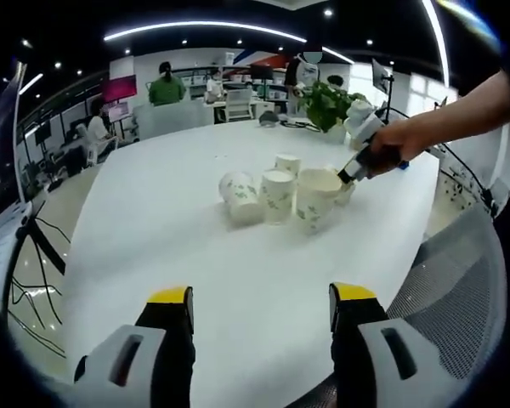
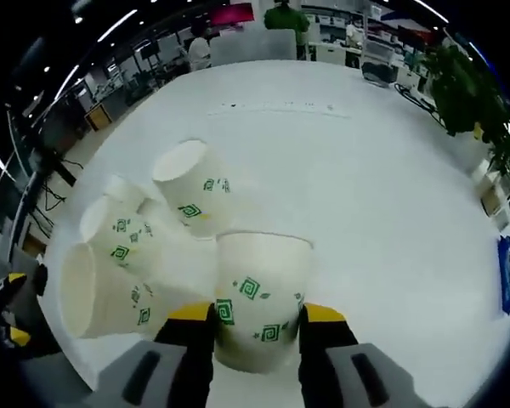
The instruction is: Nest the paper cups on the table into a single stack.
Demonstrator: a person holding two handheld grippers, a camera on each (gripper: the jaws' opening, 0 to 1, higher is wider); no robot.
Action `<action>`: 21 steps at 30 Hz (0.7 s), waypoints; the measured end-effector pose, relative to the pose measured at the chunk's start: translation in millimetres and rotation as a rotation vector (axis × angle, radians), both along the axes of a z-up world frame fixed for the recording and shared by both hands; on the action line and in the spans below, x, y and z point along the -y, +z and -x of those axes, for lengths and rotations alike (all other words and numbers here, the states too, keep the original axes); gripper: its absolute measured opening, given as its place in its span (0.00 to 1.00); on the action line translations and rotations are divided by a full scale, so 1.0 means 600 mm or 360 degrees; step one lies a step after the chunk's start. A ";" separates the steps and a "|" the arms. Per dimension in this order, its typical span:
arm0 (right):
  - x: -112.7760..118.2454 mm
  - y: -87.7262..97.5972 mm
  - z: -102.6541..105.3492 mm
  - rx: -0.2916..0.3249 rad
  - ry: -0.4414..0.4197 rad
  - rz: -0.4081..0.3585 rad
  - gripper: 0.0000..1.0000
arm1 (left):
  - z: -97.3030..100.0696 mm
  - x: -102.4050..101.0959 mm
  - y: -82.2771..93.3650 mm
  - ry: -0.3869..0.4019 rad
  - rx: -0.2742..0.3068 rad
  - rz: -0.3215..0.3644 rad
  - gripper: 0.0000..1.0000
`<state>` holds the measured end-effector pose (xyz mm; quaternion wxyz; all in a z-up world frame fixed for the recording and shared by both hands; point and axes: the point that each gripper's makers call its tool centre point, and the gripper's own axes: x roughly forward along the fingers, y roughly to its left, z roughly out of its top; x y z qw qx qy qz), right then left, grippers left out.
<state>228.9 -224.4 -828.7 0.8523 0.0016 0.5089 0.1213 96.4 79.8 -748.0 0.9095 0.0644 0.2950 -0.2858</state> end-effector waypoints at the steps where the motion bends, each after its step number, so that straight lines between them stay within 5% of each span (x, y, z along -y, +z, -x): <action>1: 0.001 0.006 -0.001 0.0012 0.0014 0.0008 0.38 | 0.001 0.002 0.001 -0.0004 0.0000 0.0001 0.63; 6: -0.003 0.055 0.003 0.0105 0.0127 0.0046 0.37 | -0.001 0.016 0.010 -0.0033 0.0002 0.0023 0.63; 8: -0.003 0.039 -0.003 0.0134 0.0173 0.0073 0.37 | -0.009 0.023 0.017 -0.0035 -0.0001 0.0073 0.63; 21: -0.039 0.110 0.014 0.0376 0.0535 0.0207 0.37 | -0.053 0.053 0.062 -0.0103 0.0055 0.0245 0.62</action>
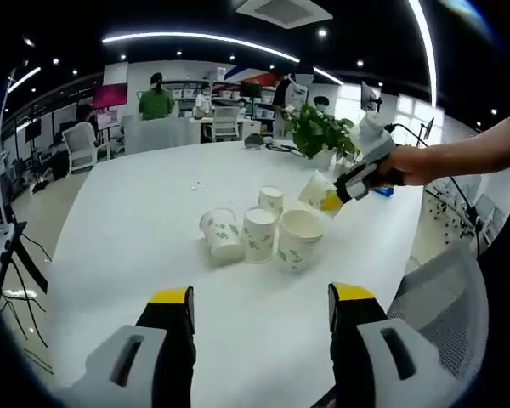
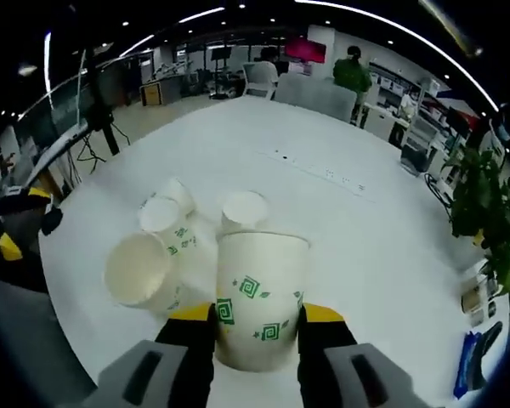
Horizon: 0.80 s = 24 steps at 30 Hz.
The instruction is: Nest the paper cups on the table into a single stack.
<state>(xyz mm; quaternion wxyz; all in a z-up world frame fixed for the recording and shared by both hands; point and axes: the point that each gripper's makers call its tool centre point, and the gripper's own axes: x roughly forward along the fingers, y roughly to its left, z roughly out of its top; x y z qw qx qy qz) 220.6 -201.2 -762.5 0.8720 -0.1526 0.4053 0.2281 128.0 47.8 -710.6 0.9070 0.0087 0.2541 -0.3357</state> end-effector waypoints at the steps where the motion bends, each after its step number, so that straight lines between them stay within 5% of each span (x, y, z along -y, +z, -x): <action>1: -0.004 0.004 0.002 0.0014 0.0028 0.0011 0.37 | -0.003 0.004 0.002 -0.0006 0.0005 0.0020 0.62; 24: -0.132 0.062 0.034 0.0225 0.0581 0.0022 0.37 | -0.053 0.078 0.089 -0.0206 0.0052 0.0175 0.61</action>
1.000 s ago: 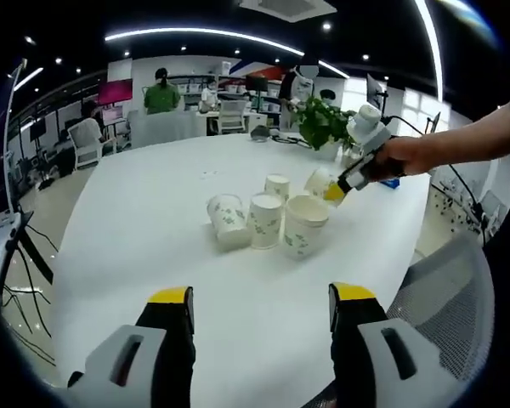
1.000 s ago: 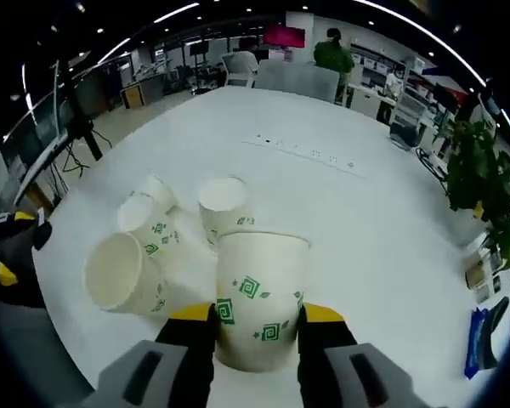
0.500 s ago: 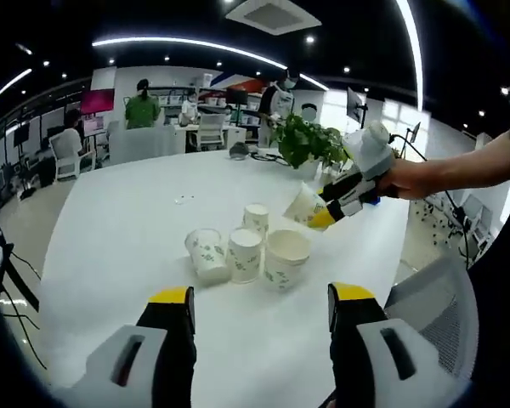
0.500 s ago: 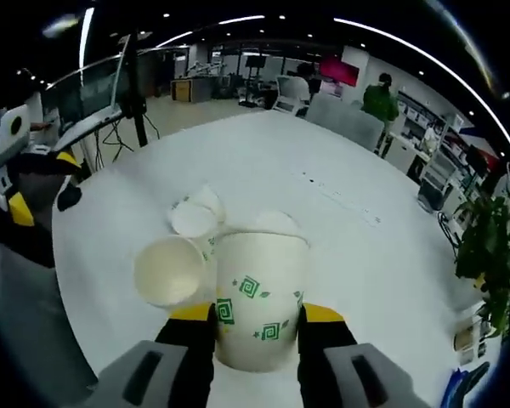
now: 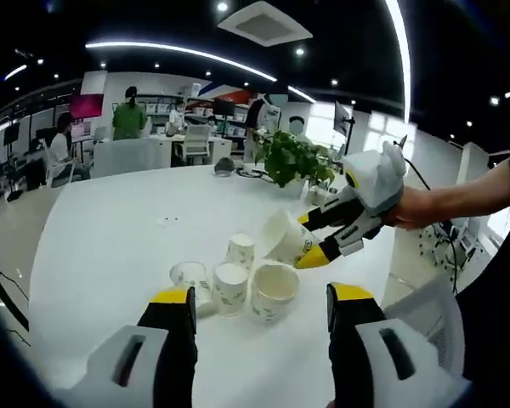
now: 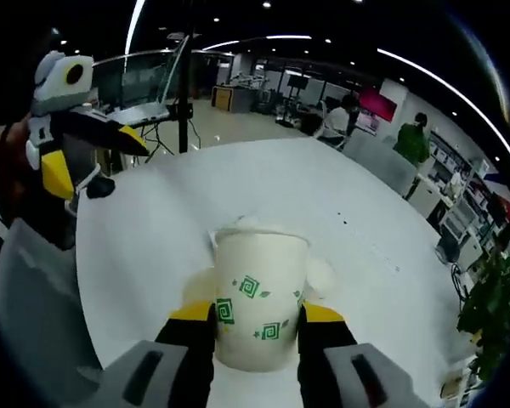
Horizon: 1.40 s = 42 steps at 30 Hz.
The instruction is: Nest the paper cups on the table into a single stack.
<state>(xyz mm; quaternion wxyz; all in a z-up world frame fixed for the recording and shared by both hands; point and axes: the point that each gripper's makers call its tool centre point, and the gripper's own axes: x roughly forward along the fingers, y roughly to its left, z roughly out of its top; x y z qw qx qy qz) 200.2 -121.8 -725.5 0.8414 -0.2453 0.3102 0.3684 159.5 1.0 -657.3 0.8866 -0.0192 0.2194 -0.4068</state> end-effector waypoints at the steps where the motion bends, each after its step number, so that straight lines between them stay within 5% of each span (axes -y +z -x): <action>1: -0.009 0.004 0.006 0.0016 0.0047 0.0020 0.37 | -0.003 0.007 0.004 -0.0012 -0.0014 0.0040 0.61; 24: -0.140 0.056 0.071 0.0351 0.0638 0.0214 0.36 | 0.007 0.059 0.014 -0.0181 -0.0154 0.0149 0.51; 42: -0.196 0.081 0.105 0.0550 0.0908 0.0329 0.36 | 0.033 0.067 0.006 -0.0255 -0.0350 0.0313 0.21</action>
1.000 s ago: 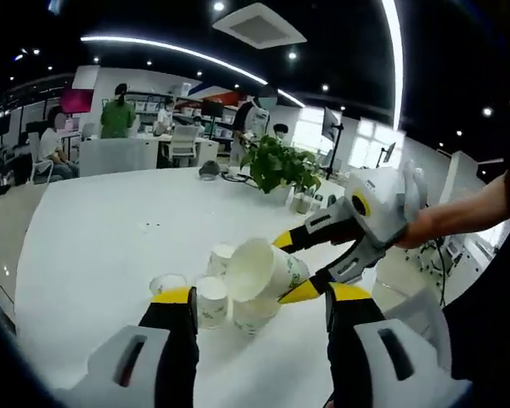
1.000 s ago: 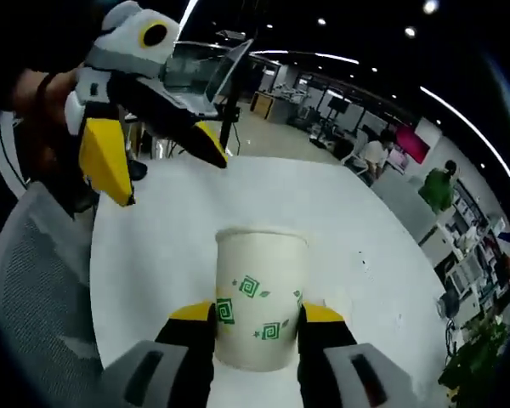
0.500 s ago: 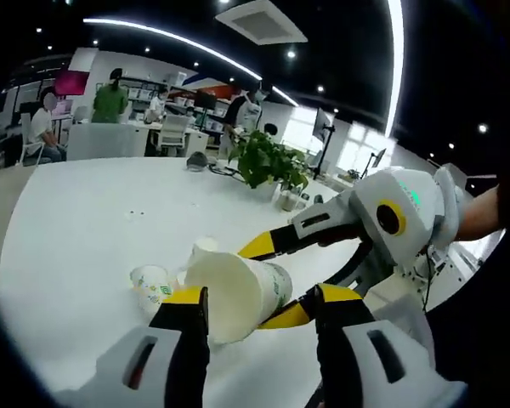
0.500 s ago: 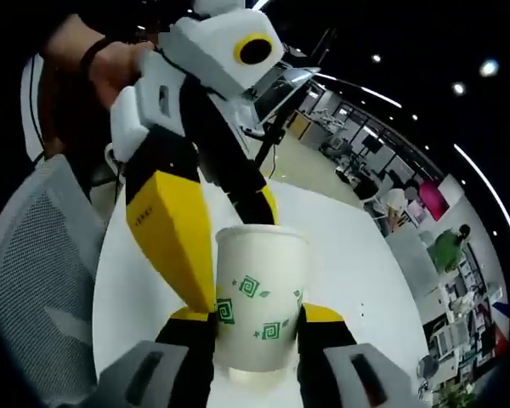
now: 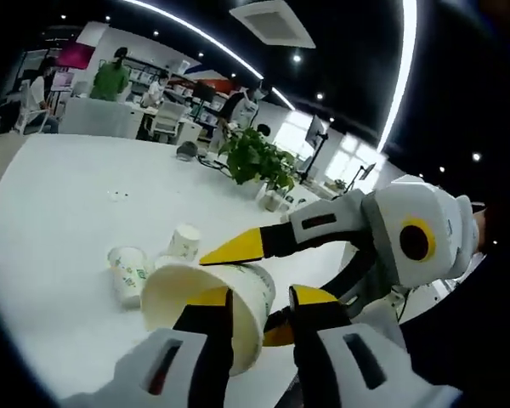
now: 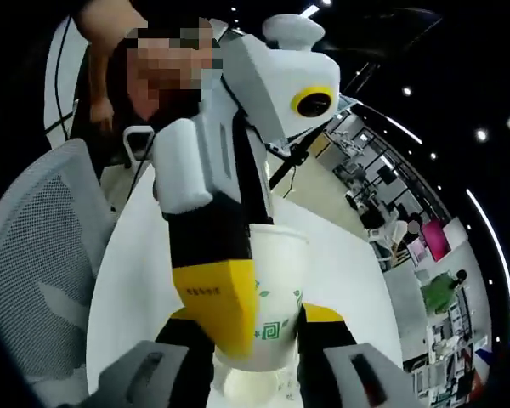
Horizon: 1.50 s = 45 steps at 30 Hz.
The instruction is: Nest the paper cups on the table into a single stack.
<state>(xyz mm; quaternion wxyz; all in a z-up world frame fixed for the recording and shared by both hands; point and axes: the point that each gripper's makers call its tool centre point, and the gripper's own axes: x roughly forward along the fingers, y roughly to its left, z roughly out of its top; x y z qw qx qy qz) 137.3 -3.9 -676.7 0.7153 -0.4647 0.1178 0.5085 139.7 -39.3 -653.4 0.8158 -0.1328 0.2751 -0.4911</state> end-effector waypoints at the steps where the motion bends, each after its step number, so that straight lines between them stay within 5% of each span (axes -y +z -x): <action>1: -0.001 0.000 0.000 0.0005 0.0005 0.0003 0.36 | 0.001 0.001 0.000 -0.0003 -0.0005 0.0006 0.19; 8: -0.005 -0.005 0.009 0.0015 0.0047 0.0027 0.37 | 0.010 0.004 0.001 -0.0026 -0.0044 0.0048 0.00; 21: 0.005 -0.015 0.006 -0.0005 -0.0025 0.0018 0.41 | 0.017 0.005 -0.006 -0.0051 -0.0065 0.0041 0.00; 33: 0.089 -0.044 0.005 -0.0163 -0.0429 -0.0131 0.64 | 0.003 0.006 -0.008 -0.0094 0.0008 -0.0118 0.00; 38: 0.146 -0.059 0.008 -0.0205 -0.0634 -0.0162 0.64 | 0.003 0.026 -0.013 -0.0191 0.0004 -0.0180 0.00; 45: 0.186 -0.079 0.009 -0.0323 -0.0888 -0.0369 0.69 | -0.006 0.050 -0.019 -0.0320 0.0046 -0.0297 0.00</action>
